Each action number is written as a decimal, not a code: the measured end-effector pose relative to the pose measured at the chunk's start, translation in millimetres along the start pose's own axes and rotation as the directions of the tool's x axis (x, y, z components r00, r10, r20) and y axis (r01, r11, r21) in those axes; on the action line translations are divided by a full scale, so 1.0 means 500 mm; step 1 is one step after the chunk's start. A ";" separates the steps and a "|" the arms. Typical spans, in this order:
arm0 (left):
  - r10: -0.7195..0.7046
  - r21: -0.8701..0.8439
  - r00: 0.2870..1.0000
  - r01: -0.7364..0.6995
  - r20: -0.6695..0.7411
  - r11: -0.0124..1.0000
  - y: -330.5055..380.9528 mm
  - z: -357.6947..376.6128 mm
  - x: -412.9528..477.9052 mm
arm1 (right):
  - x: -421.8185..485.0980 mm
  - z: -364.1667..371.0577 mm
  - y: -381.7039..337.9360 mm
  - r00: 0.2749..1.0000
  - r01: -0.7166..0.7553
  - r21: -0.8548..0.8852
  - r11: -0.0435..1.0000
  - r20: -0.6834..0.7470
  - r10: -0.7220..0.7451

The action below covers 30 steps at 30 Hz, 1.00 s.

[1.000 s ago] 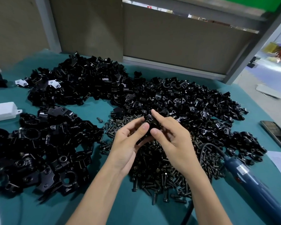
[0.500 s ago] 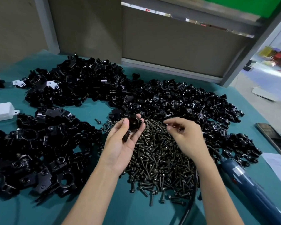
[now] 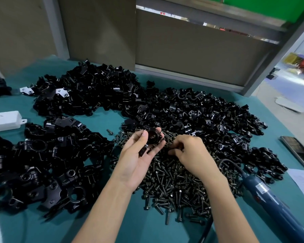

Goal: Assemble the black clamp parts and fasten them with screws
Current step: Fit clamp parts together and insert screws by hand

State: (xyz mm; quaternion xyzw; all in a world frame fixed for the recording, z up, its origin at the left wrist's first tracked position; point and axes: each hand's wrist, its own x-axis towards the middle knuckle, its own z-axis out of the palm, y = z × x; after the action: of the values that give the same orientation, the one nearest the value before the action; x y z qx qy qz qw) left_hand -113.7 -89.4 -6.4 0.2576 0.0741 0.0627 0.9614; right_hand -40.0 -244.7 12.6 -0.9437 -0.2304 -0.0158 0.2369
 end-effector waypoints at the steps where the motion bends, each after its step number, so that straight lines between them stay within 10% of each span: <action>1: -0.001 0.001 1.000 0.001 0.002 1.000 0.000 0.000 0.000 | -0.002 -0.001 0.003 1.000 -0.010 0.042 0.999 -0.015 0.010; 6: -0.003 0.020 1.000 0.003 0.017 1.000 -0.002 0.001 0.000 | -0.017 -0.026 -0.013 0.931 0.160 0.502 0.850 -0.363 0.039; 10: -0.019 0.066 1.000 0.018 0.014 0.998 -0.007 0.003 0.001 | -0.023 -0.023 -0.041 0.963 0.184 0.769 0.613 -0.266 0.045; 30: -0.033 0.136 0.999 0.029 0.030 0.990 -0.007 0.008 -0.007 | -0.020 -0.019 -0.051 0.965 0.217 0.472 0.854 -0.237 -0.114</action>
State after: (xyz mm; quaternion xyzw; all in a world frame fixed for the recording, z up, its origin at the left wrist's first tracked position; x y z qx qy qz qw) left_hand -116.1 -95.1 -4.3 0.3219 0.0669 0.0386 0.9436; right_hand -59.6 -233.4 30.6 -0.8217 -0.2824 -0.0714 0.4898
